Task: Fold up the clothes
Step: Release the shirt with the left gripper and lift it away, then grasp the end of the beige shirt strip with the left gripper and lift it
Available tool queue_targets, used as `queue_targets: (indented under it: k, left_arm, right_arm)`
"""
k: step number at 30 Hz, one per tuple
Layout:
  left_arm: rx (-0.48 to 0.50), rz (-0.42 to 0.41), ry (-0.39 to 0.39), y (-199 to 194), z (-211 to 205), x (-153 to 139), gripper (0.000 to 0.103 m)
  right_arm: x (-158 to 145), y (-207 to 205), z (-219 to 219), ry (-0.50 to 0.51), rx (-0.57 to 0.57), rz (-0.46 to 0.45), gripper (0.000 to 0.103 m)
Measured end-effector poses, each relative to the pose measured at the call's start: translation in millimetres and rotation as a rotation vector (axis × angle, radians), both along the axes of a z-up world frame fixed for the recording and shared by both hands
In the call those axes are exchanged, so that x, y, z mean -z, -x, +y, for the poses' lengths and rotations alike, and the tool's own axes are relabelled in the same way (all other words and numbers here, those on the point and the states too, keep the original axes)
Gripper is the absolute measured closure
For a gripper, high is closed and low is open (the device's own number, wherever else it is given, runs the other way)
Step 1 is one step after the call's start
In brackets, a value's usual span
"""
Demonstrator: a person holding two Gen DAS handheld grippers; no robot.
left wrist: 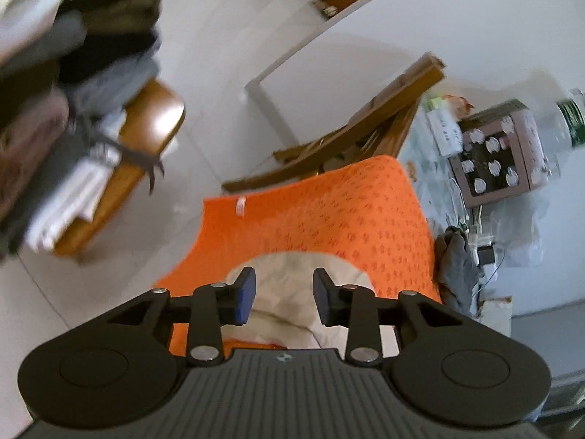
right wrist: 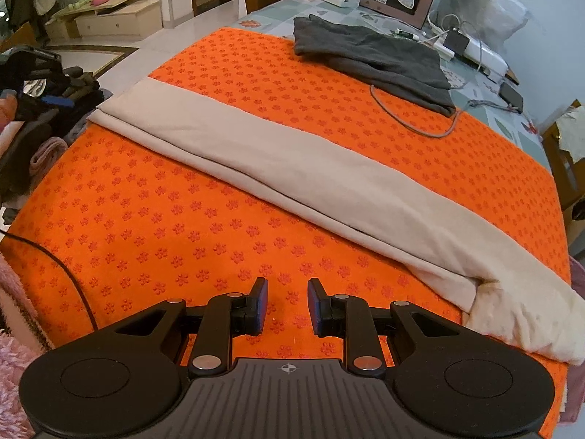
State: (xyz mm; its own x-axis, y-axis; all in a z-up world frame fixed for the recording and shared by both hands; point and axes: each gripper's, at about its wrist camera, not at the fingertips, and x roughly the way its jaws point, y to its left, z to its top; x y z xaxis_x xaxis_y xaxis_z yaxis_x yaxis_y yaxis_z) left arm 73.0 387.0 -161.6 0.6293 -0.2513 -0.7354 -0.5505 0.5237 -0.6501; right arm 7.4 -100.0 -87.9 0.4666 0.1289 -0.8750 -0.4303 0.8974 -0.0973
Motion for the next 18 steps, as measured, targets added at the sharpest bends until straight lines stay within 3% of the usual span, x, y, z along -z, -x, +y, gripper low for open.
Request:
queue_targets:
  k: [6,15,17,18]
  left_arm:
    - [-0.055,0.057,0.107,-11.2,-1.1,31.8,0.065]
    - [-0.101,0.118,0.208,-17.4,-8.6,57.4,0.046]
    - [-0.142,0.111,0.260,-14.3,-7.8,62.5,0.051]
    - [-0.159,0.098,0.275,-12.4,-7.5,63.3,0.068]
  right_arm:
    - [0.6,1.0,-3.9,0.008,0.017,0.005,0.077]
    - [3.3,3.2,-8.6,0.010,0.050,0.017,0.077]
    - [3.2,2.9,-8.5,0.011,0.051,0.016,0.077]
    - [3.1,2.8,-8.4,0.011,0.052,0.016,0.077]
